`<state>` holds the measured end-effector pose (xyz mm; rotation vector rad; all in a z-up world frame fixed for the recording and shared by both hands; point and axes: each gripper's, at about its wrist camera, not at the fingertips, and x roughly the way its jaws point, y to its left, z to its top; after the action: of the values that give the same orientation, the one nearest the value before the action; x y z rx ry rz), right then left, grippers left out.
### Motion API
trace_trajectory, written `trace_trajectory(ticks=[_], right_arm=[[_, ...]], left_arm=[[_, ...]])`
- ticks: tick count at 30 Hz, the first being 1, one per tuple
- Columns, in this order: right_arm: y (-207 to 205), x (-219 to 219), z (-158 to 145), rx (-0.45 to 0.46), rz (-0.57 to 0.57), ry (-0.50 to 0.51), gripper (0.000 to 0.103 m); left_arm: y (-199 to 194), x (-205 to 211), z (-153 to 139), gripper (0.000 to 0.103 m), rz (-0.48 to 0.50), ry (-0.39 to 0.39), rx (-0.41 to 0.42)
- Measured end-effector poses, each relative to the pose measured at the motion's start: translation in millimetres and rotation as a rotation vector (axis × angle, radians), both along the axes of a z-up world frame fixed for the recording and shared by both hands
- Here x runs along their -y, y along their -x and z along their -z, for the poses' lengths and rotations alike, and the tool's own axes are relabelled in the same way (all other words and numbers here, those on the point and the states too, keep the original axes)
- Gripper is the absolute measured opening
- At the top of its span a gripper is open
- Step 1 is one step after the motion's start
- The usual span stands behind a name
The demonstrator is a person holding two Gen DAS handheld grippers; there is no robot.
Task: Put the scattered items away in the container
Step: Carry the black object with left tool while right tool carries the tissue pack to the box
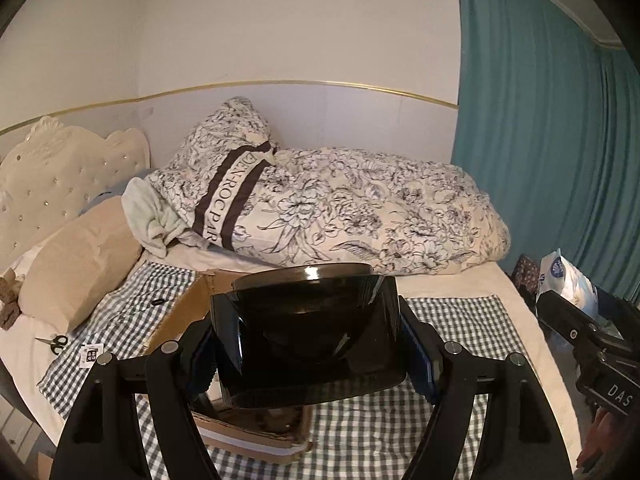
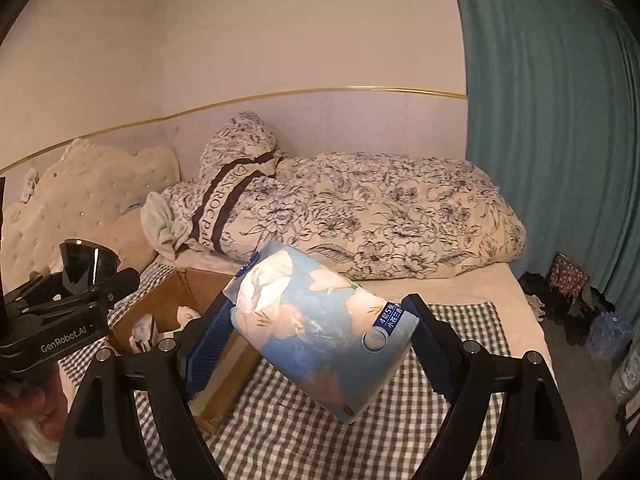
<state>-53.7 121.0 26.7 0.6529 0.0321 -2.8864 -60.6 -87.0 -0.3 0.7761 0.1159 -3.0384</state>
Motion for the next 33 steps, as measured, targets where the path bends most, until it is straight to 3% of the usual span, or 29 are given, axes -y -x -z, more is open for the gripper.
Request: trace_trajectory(ticks=[21, 33], right_arm=[[47, 107, 23, 0.044, -0.165, -0.016, 0.084], [87, 156, 56, 0.106, -0.245, -0.034, 0.085]], left_arm=[[28, 91, 29, 0.078, -0.094, 0.015, 0.095], [59, 130, 62, 0.078, -0.130, 0.016, 0.166]])
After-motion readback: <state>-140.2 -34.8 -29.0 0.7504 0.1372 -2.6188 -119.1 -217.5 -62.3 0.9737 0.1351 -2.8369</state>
